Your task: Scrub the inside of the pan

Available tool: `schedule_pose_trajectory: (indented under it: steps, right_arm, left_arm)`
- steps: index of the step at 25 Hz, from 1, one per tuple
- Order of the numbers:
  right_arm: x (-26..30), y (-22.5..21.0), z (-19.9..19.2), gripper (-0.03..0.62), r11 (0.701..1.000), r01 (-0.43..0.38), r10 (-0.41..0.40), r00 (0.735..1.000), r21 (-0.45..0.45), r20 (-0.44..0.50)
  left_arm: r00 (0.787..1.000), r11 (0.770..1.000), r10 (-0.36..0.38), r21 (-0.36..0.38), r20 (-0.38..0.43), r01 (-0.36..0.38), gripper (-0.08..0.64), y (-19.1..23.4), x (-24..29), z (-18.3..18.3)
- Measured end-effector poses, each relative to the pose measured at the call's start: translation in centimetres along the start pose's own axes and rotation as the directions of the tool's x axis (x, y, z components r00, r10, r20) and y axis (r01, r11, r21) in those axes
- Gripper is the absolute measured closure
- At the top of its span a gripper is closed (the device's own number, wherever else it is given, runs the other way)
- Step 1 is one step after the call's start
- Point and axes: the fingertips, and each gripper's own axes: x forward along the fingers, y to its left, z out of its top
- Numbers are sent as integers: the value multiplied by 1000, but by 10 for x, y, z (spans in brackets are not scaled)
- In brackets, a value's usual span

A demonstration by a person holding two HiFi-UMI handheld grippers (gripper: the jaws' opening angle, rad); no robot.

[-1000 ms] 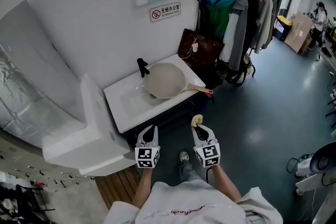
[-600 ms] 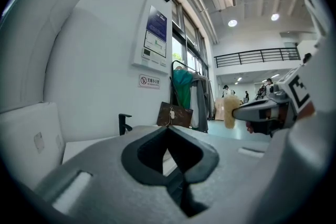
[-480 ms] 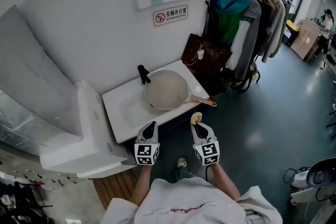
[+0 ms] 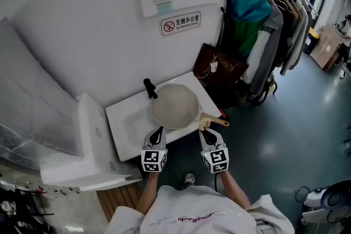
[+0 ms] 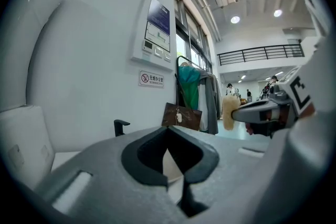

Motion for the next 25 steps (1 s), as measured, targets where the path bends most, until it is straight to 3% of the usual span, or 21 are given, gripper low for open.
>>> schedule_pose_trajectory:
  steps: [14,25]
  right_arm:
    - [65,-33,0,568,999,-38,38,999,3,-14]
    - [85,-37,-7,568,998,-62,62,998,4,-32]
  left_arm:
    - [1000,1000,23,4,-5,-23,560,27,71,7]
    - [999,999,40,-7,-26,-40,560,39,84,-2]
